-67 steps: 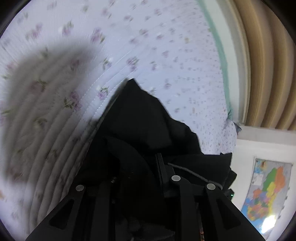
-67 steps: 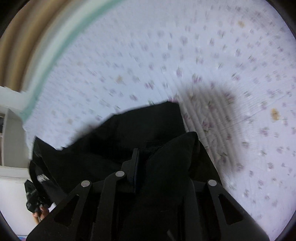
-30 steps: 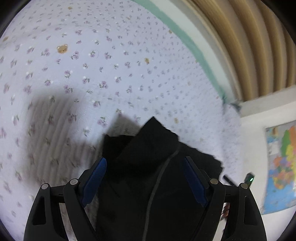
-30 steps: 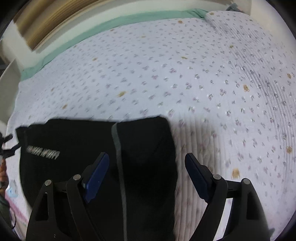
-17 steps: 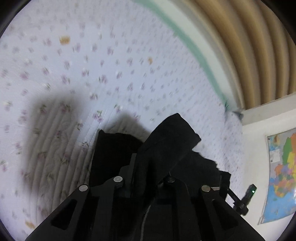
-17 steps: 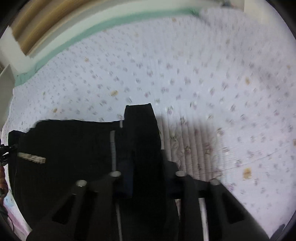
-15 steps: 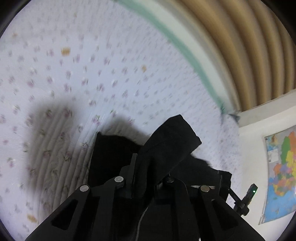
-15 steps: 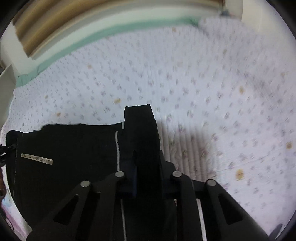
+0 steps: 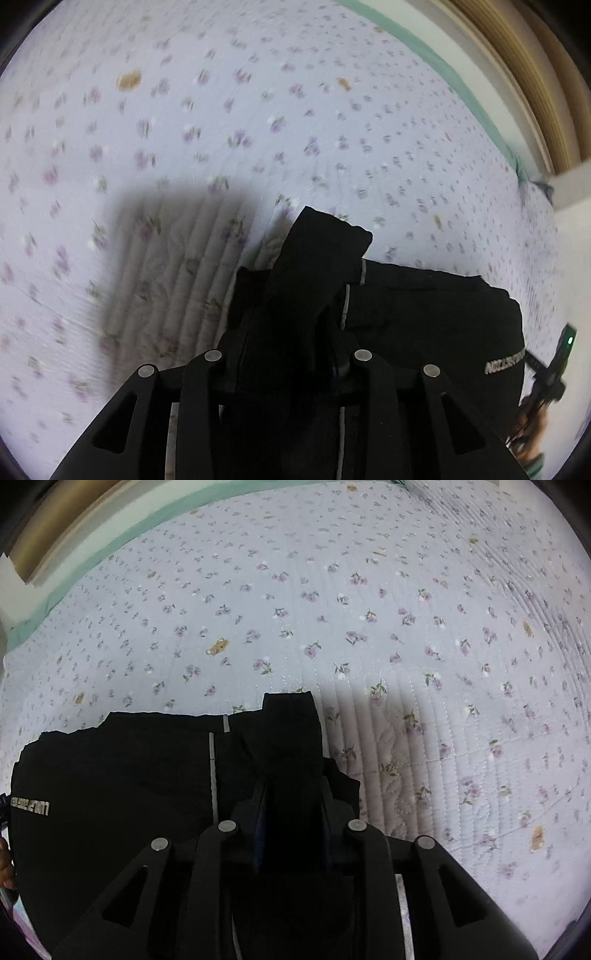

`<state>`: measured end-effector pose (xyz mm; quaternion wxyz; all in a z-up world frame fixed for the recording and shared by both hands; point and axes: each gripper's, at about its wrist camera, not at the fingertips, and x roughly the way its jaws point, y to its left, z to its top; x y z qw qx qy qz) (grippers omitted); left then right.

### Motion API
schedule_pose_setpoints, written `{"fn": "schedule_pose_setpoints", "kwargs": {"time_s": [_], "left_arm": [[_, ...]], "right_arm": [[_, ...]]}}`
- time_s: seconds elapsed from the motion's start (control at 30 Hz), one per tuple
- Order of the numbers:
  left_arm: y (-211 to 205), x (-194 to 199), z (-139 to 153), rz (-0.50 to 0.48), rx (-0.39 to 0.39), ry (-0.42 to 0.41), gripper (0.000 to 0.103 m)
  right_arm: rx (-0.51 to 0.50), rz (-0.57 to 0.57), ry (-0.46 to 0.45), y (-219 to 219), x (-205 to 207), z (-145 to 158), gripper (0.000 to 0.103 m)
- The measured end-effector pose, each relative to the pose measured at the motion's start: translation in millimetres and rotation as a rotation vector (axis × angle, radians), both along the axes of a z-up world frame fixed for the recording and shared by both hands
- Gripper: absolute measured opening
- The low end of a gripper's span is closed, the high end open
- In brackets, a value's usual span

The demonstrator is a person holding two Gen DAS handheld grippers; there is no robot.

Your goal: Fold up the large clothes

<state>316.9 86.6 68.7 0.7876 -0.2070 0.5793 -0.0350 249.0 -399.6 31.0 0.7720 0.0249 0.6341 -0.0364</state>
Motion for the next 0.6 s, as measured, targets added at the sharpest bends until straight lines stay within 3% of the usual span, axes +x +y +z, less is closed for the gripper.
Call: {"fn": "schedule_pose_setpoints", "kwargs": {"time_s": [0.03,0.17,0.23,0.37,0.5,0.57,0.6], "left_arm": [[5,-4,11,-0.01,0.008,-0.017,0.032],[35,-22,61,0.018,-0.007,-0.1,0.043],[38,-40,91,0.008,0.036,-0.165,0.049],[13,-66,117,-0.079,-0.025,-0.205,0.053],[-62,-89,92,-0.267,-0.068,-0.149,0.053],[-106,-99,54,-0.361,0.005,-0.061,0.053],[-123,-98,38,-0.375,0.062,-0.031,0.053]], "right_arm": [[-0.002,0.003,0.005,0,-1,11,0.046],[0.022,0.035,-0.075,9,-20,62,0.058],[0.062,0.063,-0.127,18,-36,93,0.071],[0.109,0.141,-0.153,50,-72,124,0.075],[0.133,0.226,-0.073,92,-96,104,0.075],[0.085,0.272,-0.02,115,-105,78,0.075],[0.078,0.283,0.06,125,-108,50,0.075]]}}
